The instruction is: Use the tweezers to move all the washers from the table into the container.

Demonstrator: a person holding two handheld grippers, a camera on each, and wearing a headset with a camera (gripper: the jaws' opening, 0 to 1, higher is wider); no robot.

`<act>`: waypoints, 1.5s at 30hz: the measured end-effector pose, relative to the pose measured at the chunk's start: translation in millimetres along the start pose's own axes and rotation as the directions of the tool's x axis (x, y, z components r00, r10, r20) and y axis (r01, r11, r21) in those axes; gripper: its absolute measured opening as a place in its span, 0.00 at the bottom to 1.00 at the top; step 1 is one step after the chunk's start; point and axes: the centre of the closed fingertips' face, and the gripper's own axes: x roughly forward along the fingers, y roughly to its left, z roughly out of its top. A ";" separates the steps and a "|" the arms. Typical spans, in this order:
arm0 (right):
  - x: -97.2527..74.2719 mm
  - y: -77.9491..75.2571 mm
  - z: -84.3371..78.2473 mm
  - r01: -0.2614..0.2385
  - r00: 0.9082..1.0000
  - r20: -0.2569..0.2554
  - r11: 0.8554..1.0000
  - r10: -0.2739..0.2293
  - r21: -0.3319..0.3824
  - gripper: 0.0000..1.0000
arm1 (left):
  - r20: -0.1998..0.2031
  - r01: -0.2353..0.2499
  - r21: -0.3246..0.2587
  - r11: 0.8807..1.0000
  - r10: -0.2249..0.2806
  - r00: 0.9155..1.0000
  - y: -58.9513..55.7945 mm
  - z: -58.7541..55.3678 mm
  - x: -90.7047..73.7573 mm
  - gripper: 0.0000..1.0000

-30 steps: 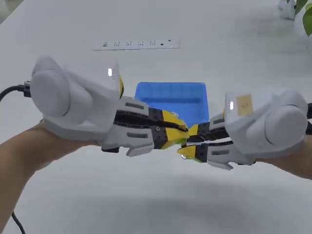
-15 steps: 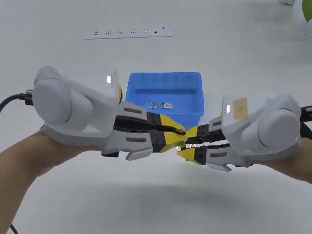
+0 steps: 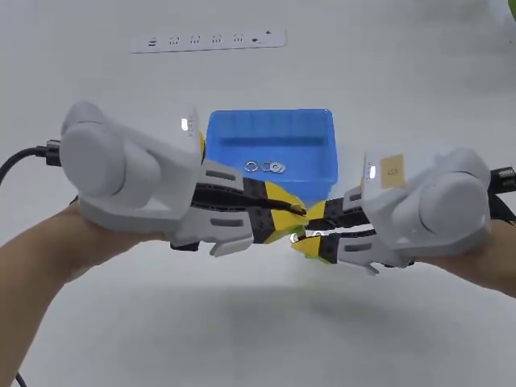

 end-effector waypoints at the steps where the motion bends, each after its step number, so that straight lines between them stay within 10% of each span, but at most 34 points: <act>1: 0.7 -0.6 -0.4 0.001 1.000 -0.001 1.000 -0.001 -0.001 0.13 | -0.001 0.000 -0.001 1.000 0.000 1.000 0.5 -0.5 0.3 0.06; 45: 7.8 -6.3 -2.5 -0.018 1.000 -0.013 1.000 0.018 -0.013 0.13 | -0.038 -0.023 -0.007 1.000 0.022 0.999 13.5 -6.8 5.3 0.06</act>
